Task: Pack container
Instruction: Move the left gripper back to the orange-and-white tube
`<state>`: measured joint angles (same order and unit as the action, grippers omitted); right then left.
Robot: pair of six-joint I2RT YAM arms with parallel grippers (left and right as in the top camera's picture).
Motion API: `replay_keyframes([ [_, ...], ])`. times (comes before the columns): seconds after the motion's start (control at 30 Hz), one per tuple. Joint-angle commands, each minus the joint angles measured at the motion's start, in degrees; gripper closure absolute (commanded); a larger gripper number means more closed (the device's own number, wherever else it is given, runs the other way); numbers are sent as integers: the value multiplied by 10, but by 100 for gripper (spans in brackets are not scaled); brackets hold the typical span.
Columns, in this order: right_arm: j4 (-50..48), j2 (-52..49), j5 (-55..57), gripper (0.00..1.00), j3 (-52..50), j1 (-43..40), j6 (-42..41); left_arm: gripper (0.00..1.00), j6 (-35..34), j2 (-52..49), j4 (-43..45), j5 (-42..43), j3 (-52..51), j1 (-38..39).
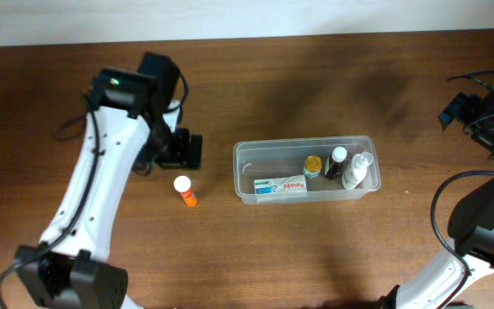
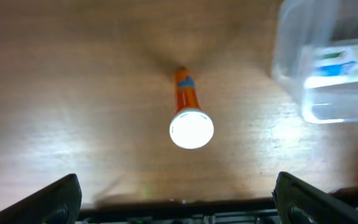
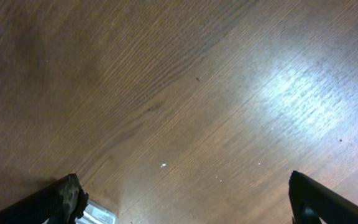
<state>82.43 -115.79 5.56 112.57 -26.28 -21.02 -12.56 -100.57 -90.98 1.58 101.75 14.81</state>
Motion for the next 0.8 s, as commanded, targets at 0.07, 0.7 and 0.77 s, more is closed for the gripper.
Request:
replay_keyframes([
  [0.07,0,2,3,2,0,0,-5,1,-33,8,57,30,-100,0],
  [0.7,0,2,3,2,0,0,-5,1,-48,7,173,16,-219,0],
  [0.77,0,2,3,2,0,0,-5,1,-48,7,176,16,-223,0],
])
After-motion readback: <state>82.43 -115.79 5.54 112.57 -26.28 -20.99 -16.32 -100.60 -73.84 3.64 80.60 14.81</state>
